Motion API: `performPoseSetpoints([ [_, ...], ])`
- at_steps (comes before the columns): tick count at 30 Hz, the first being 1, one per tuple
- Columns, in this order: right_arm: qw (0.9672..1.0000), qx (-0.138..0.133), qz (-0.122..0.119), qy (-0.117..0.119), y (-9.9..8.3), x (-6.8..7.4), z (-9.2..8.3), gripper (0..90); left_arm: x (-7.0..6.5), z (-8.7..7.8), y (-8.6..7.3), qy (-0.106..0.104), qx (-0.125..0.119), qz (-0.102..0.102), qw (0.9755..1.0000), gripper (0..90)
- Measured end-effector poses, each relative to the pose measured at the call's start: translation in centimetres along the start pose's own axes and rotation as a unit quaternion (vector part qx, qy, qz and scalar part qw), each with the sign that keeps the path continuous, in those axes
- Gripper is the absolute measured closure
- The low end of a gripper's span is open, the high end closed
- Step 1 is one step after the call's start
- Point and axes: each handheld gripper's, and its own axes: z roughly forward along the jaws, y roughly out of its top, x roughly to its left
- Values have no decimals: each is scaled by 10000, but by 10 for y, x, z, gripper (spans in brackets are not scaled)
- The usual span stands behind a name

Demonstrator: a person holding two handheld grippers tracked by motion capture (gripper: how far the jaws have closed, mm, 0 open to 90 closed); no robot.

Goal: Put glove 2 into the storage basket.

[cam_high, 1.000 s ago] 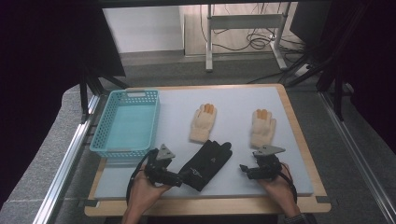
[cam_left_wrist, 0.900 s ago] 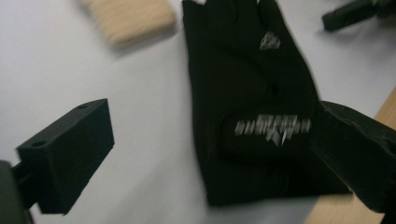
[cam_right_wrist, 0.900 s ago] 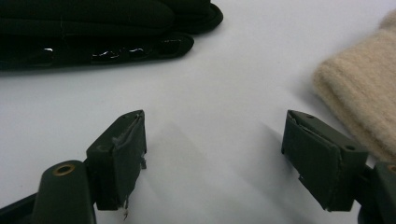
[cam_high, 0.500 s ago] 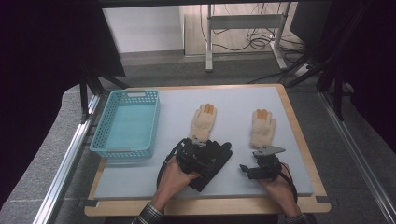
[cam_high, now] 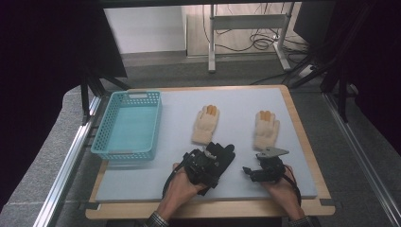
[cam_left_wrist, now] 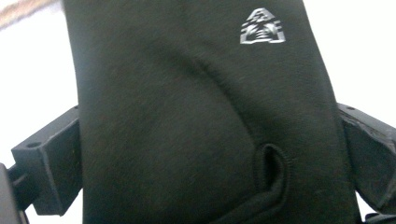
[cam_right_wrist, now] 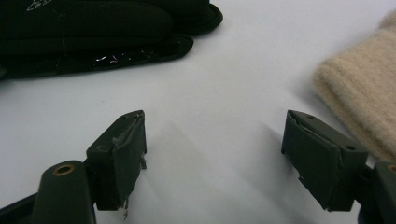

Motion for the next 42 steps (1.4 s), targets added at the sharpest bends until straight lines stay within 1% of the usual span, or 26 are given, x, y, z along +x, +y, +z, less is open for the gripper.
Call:
performPoseSetpoints([
  [3, 10000, 0, 1, 0, 0, 0, 0, 213, 0, 0, -1, 20, -33, -93, 9999, 6],
  [5, 10000, 0, 0, 0, 0, 0, 0, 213, -1, -2, -1, 67, -11, -114, 9999, 31],
  [6, 10000, 0, 0, -1, 0, 0, 0, 213, -2, -4, -1, 68, -6, -70, 10000, 53],
  [8, 10000, -2, -7, -4, 0, 0, 0, 213, -1, -8, -2, 83, -53, -83, 9999, 138],
  [9, 10000, -1, -7, -6, 0, 0, 0, 213, 1, -10, -3, 90, -66, -76, 9999, 204],
  [10, 10000, 0, -8, -8, 0, 0, 0, 213, 2, -12, -4, 84, -114, -131, 9998, 255],
  [13, 10000, 1, -5, -6, 0, 0, 0, 213, 8, -16, -7, 92, -177, -140, 9997, 462],
  [15, 10000, 3, -2, -7, 0, 0, 0, 213, 13, -17, -8, 60, -200, -152, 9997, 549],
  [16, 10000, 2, -2, -7, 0, 0, 0, 213, 16, -18, -9, -8, -255, -222, 9994, 580],
  [17, 10000, 3, -3, -7, 0, 0, 0, 213, 17, -20, -9, -52, -256, -215, 9994, 613],
  [19, 10000, 4, 1, -7, 0, 0, 0, 213, 19, -22, -9, -89, -279, -208, 9994, 649],
  [22, 10000, 4, 3, -4, 0, 0, 0, 213, 21, -26, -7, -15, -257, -163, 9995, 660],
  [25, 10000, 2, 3, -5, 0, 0, 0, 213, 25, -34, -3, -3, -375, -201, 9991, 660],
  [29, 10000, 2, 8, -5, 0, 0, 0, 213, 31, -46, 2, 51, -488, -176, 9986, 656],
  [31, 10000, -1, -5, -8, 0, 0, 0, 213, 36, -53, 6, 138, -551, -187, 9982, 653],
  [35, 10000, 1, -11, -3, 0, 0, 0, 212, 48, -64, 10, 303, -584, -210, 9976, 647],
  [36, 10000, -2, -2, -3, 0, 0, 0, 212, 53, -68, 12, 391, -594, -236, 9972, 645],
  [38, 10000, -4, -1, -7, 0, 0, 0, 212, 59, -73, 13, 483, -618, -264, 9966, 642],
  [42, 10000, -6, 2, -5, 0, 0, 0, 213, 74, -83, 16, 634, -669, -390, 9950, 641],
])
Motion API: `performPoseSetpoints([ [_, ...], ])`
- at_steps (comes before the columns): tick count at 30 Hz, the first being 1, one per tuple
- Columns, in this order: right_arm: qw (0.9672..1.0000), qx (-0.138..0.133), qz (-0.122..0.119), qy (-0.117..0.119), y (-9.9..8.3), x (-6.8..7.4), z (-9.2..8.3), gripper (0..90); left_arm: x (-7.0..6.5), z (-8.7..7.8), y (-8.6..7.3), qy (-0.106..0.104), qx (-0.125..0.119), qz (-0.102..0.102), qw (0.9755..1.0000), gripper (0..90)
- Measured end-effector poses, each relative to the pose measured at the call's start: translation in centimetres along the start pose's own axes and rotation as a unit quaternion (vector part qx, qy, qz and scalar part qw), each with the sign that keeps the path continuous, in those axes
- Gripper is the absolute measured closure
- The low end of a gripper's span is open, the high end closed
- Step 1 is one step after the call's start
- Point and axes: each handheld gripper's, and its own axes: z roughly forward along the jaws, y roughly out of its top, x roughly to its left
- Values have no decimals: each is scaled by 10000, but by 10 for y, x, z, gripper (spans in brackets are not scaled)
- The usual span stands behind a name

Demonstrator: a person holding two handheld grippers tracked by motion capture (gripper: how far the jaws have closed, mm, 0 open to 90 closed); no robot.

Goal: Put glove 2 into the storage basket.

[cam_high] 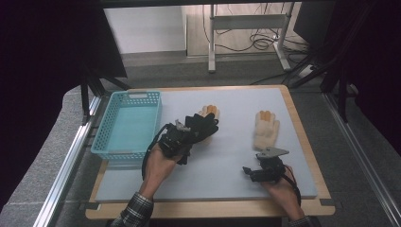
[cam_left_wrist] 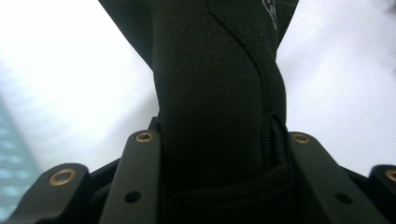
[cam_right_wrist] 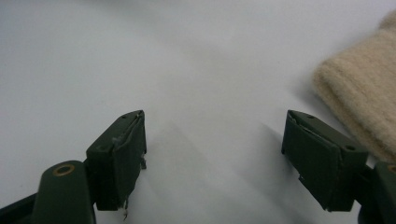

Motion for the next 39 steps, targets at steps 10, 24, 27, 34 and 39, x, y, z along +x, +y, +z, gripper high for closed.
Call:
performPoseSetpoints([
  [10, 10000, 1, 3, 2, 0, 0, 0, 212, 41, -22, 1, 334, -118, -419, 9985, 640],
  [24, 10000, -3, -5, 0, 0, 0, 0, 212, 105, -51, -8, 989, -82, -1038, 9896, 635],
  [27, 10000, -2, -1, 1, 0, 0, 0, 212, 122, -54, -13, 1152, -10, -1249, 9855, 633],
  [34, 10000, -2, 1, 4, 0, 0, 0, 212, 161, -49, -29, 1416, 315, -1694, 9748, 626],
  [39, 10000, -5, 1, 4, 0, 0, 0, 212, 184, -35, -43, 1530, 635, -1988, 9659, 621],
])
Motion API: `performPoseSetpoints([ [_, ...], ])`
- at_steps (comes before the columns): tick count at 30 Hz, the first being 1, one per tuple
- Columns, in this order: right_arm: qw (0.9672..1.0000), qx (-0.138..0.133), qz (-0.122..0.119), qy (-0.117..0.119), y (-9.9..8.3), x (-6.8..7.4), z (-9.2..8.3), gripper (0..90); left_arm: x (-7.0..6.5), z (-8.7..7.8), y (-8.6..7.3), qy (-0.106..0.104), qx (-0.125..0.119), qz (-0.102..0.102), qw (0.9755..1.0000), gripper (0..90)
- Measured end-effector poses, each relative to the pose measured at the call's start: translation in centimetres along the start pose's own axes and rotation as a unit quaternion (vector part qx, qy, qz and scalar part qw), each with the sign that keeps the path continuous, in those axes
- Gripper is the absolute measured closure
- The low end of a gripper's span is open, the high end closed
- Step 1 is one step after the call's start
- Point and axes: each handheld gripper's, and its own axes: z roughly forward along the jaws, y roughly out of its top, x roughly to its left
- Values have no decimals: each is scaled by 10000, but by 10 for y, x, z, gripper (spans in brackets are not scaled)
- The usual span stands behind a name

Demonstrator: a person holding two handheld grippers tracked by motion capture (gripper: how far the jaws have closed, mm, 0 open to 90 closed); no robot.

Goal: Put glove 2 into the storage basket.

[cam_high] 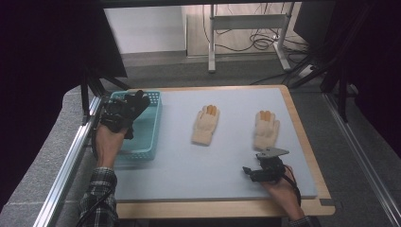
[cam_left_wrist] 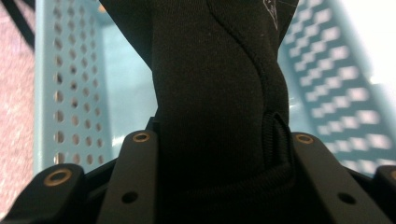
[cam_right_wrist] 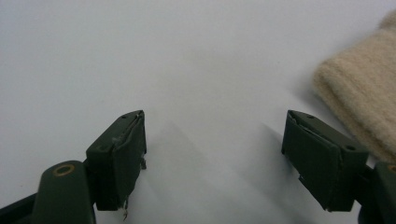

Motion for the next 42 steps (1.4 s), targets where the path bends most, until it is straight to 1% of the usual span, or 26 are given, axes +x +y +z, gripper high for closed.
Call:
performPoseSetpoints([
  [4, 10000, -3, 2, 2, 0, 0, 0, 212, 13, 18, -1, 124, 286, -152, 9994, 617],
  [8, 10000, -3, 1, 2, 0, 0, 0, 212, 24, 36, -2, 284, 582, -281, 9975, 613],
  [9, 10000, -3, 2, 3, 0, 0, 0, 212, 25, 40, -2, 323, 663, -303, 9968, 611],
  [10, 10000, -3, 4, 3, 0, 0, 0, 212, 26, 44, -2, 407, 765, -289, 9958, 608],
  [11, 10000, -3, 4, 3, 0, 0, 0, 212, 26, 44, -2, 407, 765, -289, 9958, 604],
  [12, 10000, -4, 1, 2, 0, 0, 0, 212, 29, 50, -2, 601, 942, -243, 9934, 599],
  [14, 10000, -5, 2, 4, 0, 0, 0, 212, 33, 55, -2, 637, 1036, -269, 9922, 594],
  [16, 10000, -5, 3, 3, 0, 0, 0, 212, 34, 58, -1, 706, 1176, -258, 9902, 582],
  [17, 10000, -6, 2, 3, 0, 0, 0, 212, 34, 60, 0, 690, 1271, -248, 9892, 555],
  [19, 10000, -5, 2, 3, 0, 0, 0, 212, 33, 64, 0, 679, 1430, -184, 9872, 441],
  [20, 10000, -3, 1, 3, 0, 0, 0, 212, 33, 64, 0, 664, 1465, -142, 9869, 363],
  [21, 10000, -4, 3, 3, 0, 0, 0, 212, 33, 65, 1, 540, 1487, -145, 9873, 311],
  [22, 10000, -3, 1, 2, 0, 0, 0, 212, 32, 65, 1, 489, 1483, -159, 9876, 247],
  [23, 10000, -4, 1, 1, 0, 0, 0, 212, 32, 64, 1, 405, 1509, -155, 9876, 202],
  [24, 10000, -4, 0, 2, 0, 0, 0, 212, 31, 63, 2, 351, 1557, -154, 9871, 155],
  [26, 10000, -2, 1, 1, 0, 0, 0, 212, 28, 62, 2, 338, 1625, -86, 9861, 82],
  [28, 10000, -1, -1, 1, 0, 0, 0, 212, 27, 58, 2, 326, 1542, -80, 9875, 43],
  [29, 10000, -2, -1, 1, 0, 0, 0, 212, 28, 54, 2, 271, 1461, -105, 9888, 37],
  [31, 10000, -2, 1, 1, 0, 0, 0, 212, 30, 45, 2, 92, 1231, -192, 9922, 24],
  [32, 10000, -3, 0, 2, 0, 0, 0, 212, 31, 41, 2, 18, 1162, -215, 9930, 22],
  [34, 10000, -2, -3, 0, 0, 0, 0, 212, 33, 33, 1, -178, 945, -241, 9951, 21],
  [35, 10000, -2, -3, 0, 0, 0, 0, 212, 33, 33, 1, -178, 945, -241, 9951, 21],
  [36, 10000, -2, -1, 0, 0, 0, 0, 212, 32, 27, 1, -314, 780, -237, 9962, 21],
  [37, 10000, -1, -2, -2, 0, 0, 0, 212, 30, 20, -1, -454, 576, -167, 9972, 21],
  [40, 10000, -1, -3, -2, 0, 0, 0, 212, 25, 12, -2, -620, 315, -59, 9976, 20],
  [42, 10000, -1, -2, -2, 0, 0, 0, 212, 19, 7, -4, -819, 84, -17, 9966, 20],
])
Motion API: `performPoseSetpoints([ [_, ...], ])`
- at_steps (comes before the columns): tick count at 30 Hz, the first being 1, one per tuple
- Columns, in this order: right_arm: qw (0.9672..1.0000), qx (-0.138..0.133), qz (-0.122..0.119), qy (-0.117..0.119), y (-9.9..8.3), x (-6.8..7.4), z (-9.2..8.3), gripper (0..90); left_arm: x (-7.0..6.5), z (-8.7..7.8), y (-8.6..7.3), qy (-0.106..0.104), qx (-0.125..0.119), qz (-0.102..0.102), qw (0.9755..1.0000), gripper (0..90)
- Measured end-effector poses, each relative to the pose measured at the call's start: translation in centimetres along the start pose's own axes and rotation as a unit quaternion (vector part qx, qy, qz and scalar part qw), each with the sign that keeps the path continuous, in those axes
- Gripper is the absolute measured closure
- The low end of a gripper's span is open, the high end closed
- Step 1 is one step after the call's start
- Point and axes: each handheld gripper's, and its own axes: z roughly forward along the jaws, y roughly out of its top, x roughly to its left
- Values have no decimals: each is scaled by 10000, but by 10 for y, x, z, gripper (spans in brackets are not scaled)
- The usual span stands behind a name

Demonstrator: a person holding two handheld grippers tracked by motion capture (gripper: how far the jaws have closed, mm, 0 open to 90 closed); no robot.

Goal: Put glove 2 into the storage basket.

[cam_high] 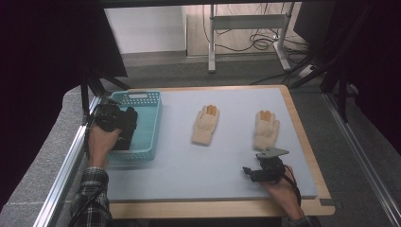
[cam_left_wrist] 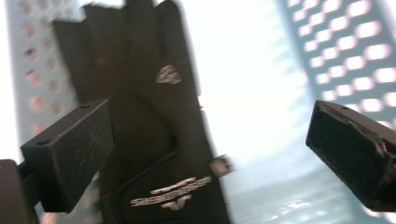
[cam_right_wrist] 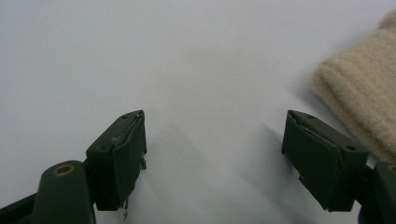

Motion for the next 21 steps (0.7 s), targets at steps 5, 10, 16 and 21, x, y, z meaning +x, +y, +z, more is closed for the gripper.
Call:
performPoseSetpoints([
  [5, 10000, 2, 1, 0, 0, 0, 0, 212, -20, -6, -4, -272, -337, 309, 9986, 15],
  [10, 10000, 5, -3, -1, 0, 0, 0, 212, -42, -10, -9, -434, -615, 624, 9952, 12],
  [16, 10000, 6, 2, -1, 0, 0, 0, 212, -71, -17, -16, -673, -924, 917, 9892, 1],
  [21, 10000, 4, -3, -3, 0, 0, 0, 212, -95, -23, -23, -1345, -1291, 1016, 9772, 0],
])
